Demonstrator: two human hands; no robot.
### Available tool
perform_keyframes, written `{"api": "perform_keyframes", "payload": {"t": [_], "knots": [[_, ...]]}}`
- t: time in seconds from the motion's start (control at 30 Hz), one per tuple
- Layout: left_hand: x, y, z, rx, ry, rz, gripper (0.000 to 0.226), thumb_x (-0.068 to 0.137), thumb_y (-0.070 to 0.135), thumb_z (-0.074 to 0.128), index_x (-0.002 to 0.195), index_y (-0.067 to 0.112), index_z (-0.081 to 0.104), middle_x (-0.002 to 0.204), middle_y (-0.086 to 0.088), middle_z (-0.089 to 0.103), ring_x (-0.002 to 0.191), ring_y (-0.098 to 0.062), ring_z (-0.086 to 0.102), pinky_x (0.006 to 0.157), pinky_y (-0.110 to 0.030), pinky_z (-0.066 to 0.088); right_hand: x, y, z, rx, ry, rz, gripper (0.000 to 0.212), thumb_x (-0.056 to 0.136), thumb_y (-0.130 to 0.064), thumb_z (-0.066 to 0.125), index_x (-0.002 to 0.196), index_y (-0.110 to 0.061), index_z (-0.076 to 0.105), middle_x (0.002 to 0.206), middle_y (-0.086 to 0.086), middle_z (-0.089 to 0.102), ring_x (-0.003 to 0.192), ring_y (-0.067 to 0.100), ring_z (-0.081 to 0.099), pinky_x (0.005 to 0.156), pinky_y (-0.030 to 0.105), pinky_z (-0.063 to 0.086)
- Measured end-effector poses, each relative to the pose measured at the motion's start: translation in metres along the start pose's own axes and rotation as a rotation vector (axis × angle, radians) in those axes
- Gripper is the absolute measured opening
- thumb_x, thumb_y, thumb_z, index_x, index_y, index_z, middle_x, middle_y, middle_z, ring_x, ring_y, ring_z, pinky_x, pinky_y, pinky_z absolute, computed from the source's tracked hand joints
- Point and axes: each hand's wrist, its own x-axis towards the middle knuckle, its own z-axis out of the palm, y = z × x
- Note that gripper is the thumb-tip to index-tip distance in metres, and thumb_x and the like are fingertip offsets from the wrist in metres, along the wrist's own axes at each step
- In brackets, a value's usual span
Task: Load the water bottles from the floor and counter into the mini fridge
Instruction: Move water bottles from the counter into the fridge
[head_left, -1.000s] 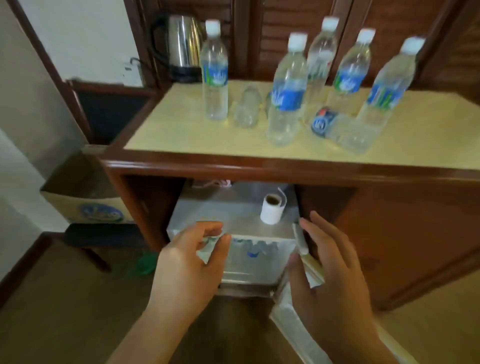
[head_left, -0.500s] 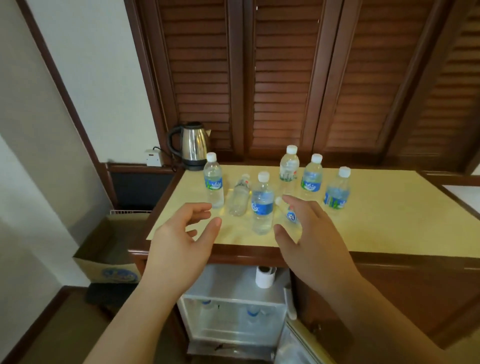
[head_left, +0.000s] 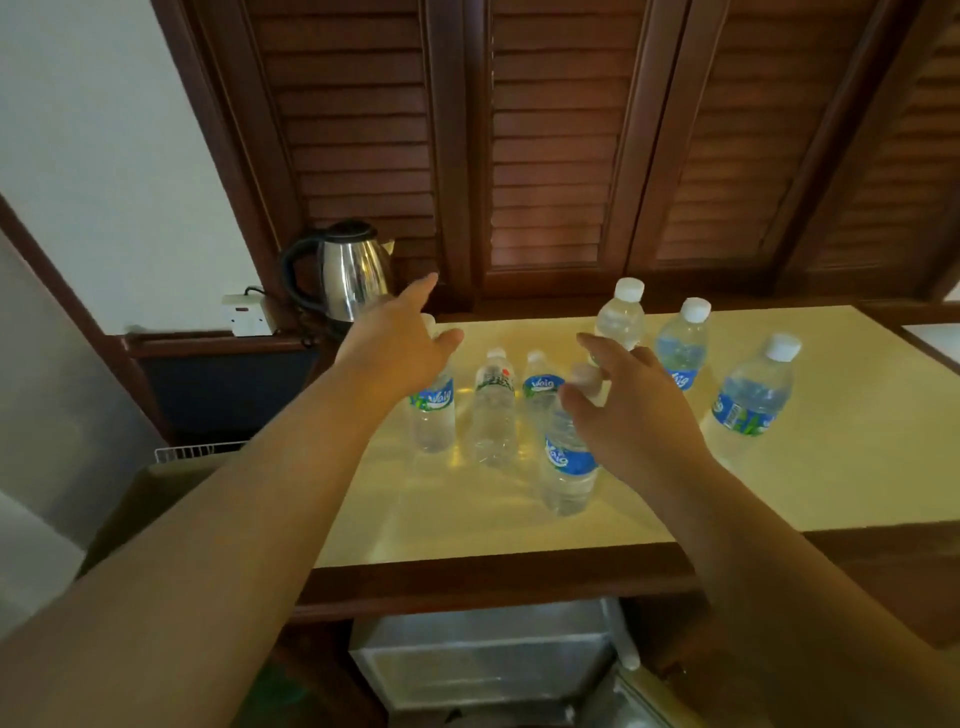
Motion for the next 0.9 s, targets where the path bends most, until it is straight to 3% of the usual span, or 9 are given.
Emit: {"api": "perform_keyframes", "payload": {"t": [0.07, 0.13, 0.2, 0.37, 0.5, 0.53, 0.63, 0.77, 0.9], "knots": [[0.026, -0.013, 0.012, 0.042, -0.034, 0.003, 0.070, 0.095, 0.058, 0.059, 0.157, 0.033, 0.037, 0.153, -0.010, 0.053, 0.136, -0.033, 0.053, 0.106, -0.044, 0.046, 0.000, 0.005, 0.007, 0.027, 0.043, -0.016, 0.047, 0.096, -0.041, 0.063, 0.141, -0.039, 0.051, 0.122, 0.000, 0.058, 0.109, 0.021, 0.060, 0.090, 0.036, 0.053], [0.036, -0.021, 0.022, 0.068, -0.001, 0.025, 0.053, 0.095, 0.060, 0.057, 0.136, 0.027, 0.060, 0.134, -0.007, 0.066, 0.123, -0.032, 0.062, 0.092, -0.039, 0.049, -0.003, 0.009, 0.011, 0.026, 0.083, -0.049, 0.035, 0.095, -0.039, 0.067, 0.128, -0.033, 0.062, 0.111, -0.002, 0.059, 0.092, 0.017, 0.060, 0.076, 0.019, 0.044], [0.029, -0.024, 0.028, 0.069, 0.061, 0.051, 0.044, 0.095, 0.060, 0.056, 0.116, 0.023, 0.069, 0.115, -0.006, 0.071, 0.109, -0.030, 0.067, 0.080, -0.035, 0.047, -0.010, 0.012, 0.011, 0.003, 0.121, -0.067, 0.027, 0.093, -0.037, 0.071, 0.118, -0.028, 0.065, 0.104, -0.004, 0.057, 0.081, 0.013, 0.057, 0.067, 0.006, 0.032], [-0.038, -0.032, 0.019, -0.074, 0.229, 0.059, 0.045, 0.091, 0.066, 0.057, 0.108, 0.027, 0.072, 0.103, 0.004, 0.071, 0.098, -0.019, 0.069, 0.077, -0.029, 0.046, -0.047, 0.011, 0.005, -0.020, 0.198, -0.119, 0.025, 0.090, -0.034, 0.076, 0.110, -0.021, 0.069, 0.100, -0.008, 0.052, 0.076, 0.012, 0.055, 0.064, 0.004, 0.033], [-0.128, -0.031, -0.015, -0.242, 0.386, 0.078, 0.043, 0.090, 0.067, 0.060, 0.109, 0.030, 0.071, 0.099, 0.016, 0.067, 0.084, 0.005, 0.061, 0.073, 0.001, 0.036, -0.103, 0.011, -0.002, 0.063, 0.260, -0.128, 0.029, 0.090, -0.035, 0.075, 0.115, -0.021, 0.070, 0.103, -0.009, 0.053, 0.071, 0.009, 0.054, 0.066, 0.002, 0.037], [-0.151, -0.031, -0.023, -0.267, 0.393, 0.062, 0.046, 0.087, 0.073, 0.059, 0.108, 0.034, 0.070, 0.095, 0.018, 0.065, 0.080, 0.009, 0.059, 0.070, 0.002, 0.035, -0.118, 0.011, -0.006, 0.091, 0.278, -0.133, 0.029, 0.090, -0.035, 0.075, 0.115, -0.020, 0.071, 0.102, -0.008, 0.054, 0.071, 0.009, 0.054, 0.067, 0.002, 0.038], [-0.215, -0.028, -0.039, -0.364, 0.377, -0.030, 0.050, 0.071, 0.087, 0.059, 0.096, 0.044, 0.064, 0.087, 0.020, 0.065, 0.083, 0.012, 0.060, 0.073, -0.014, 0.044, -0.165, 0.013, -0.018, 0.161, 0.288, -0.174, 0.027, 0.090, -0.033, 0.075, 0.112, -0.018, 0.071, 0.100, -0.007, 0.053, 0.072, 0.001, 0.051, 0.068, 0.001, 0.037], [-0.305, -0.024, -0.029, -0.343, 0.310, -0.041, 0.041, 0.075, 0.079, 0.067, 0.087, 0.040, 0.068, 0.083, 0.013, 0.069, 0.080, -0.005, 0.069, 0.072, -0.032, 0.058, -0.227, 0.027, -0.017, 0.214, 0.162, -0.229, 0.026, 0.089, -0.032, 0.076, 0.111, -0.018, 0.072, 0.097, -0.005, 0.057, 0.075, 0.005, 0.051, 0.071, 0.001, 0.037], [-0.375, -0.045, 0.035, -0.317, 0.160, -0.126, 0.026, 0.082, 0.056, 0.077, 0.086, 0.030, 0.072, 0.080, 0.014, 0.071, 0.076, -0.003, 0.069, 0.064, -0.028, 0.060, -0.277, 0.058, 0.014, 0.260, -0.004, -0.205, 0.026, 0.090, -0.034, 0.075, 0.111, -0.020, 0.072, 0.098, -0.007, 0.058, 0.079, 0.004, 0.056, 0.070, 0.007, 0.040]]}}
